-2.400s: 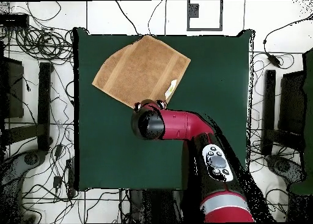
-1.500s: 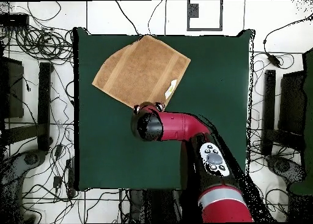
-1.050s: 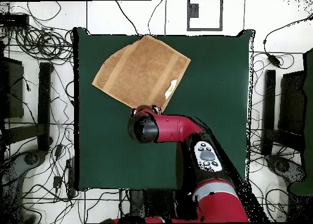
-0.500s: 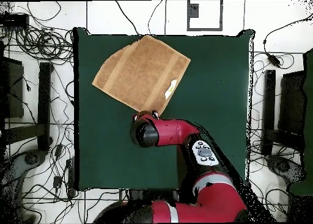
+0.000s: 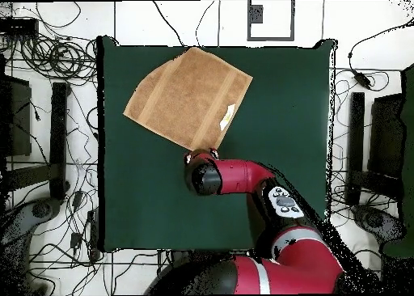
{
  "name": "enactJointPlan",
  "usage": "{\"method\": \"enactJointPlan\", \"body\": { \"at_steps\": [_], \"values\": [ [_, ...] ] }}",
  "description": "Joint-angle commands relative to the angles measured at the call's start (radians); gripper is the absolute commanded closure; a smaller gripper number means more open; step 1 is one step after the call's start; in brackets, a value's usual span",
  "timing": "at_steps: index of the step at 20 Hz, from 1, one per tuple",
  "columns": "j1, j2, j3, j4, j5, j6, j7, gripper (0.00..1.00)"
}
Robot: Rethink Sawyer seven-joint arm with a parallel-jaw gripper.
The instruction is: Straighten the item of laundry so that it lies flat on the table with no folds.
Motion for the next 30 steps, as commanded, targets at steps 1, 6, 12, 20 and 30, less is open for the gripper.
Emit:
{"method": "enactJointPlan", "body": {
  "at_steps": [1,6,12,20,30],
  "values": [
    [-0.063,0.095,0.066,-0.027,-0.082,-0.003,0.018,0.0],
    [-0.081,0.121,0.074,-0.042,-0.117,-0.022,0.025,0.0],
    [-0.068,0.148,0.071,-0.061,-0.138,-0.072,0.061,0.0],
    [-0.063,0.15,0.068,-0.051,-0.144,-0.117,0.094,1.0],
    [-0.014,0.16,0.011,-0.06,-0.102,-0.128,0.142,1.0]
  ]
}}
